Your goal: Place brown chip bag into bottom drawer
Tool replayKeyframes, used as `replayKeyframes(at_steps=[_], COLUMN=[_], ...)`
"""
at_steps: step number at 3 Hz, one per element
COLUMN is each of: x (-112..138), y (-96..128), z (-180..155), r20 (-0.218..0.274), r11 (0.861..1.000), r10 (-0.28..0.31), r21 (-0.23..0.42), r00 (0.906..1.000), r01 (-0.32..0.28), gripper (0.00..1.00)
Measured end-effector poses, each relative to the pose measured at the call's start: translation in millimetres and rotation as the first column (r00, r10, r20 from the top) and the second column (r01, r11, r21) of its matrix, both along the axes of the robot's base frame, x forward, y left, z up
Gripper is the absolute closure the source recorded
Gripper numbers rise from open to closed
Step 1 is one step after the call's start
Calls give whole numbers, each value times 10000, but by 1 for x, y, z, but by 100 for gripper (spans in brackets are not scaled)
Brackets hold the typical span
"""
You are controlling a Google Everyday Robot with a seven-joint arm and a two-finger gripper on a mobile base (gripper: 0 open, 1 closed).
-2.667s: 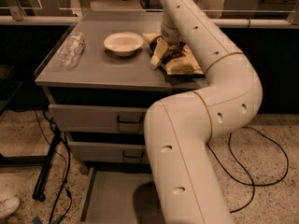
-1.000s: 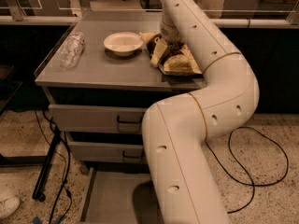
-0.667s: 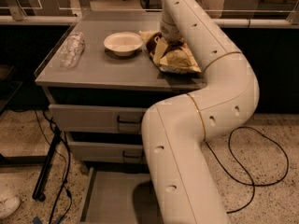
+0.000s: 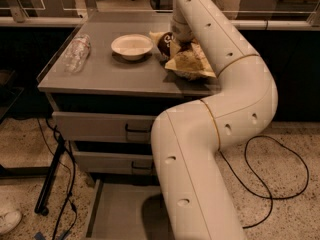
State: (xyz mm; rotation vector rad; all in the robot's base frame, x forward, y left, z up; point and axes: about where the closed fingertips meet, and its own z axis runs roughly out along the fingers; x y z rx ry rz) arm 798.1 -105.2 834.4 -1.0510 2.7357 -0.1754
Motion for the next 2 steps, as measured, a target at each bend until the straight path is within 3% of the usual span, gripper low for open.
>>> replayKeyframes(at_steps=[1, 2], x=[0, -7], y=[1, -3], z=[41, 88], r20=[934, 1831], r11=[9968, 9889], r10=[558, 1043], r21=[523, 854], r00=[9941, 9775], r01=[-608, -1215], gripper=[100, 100])
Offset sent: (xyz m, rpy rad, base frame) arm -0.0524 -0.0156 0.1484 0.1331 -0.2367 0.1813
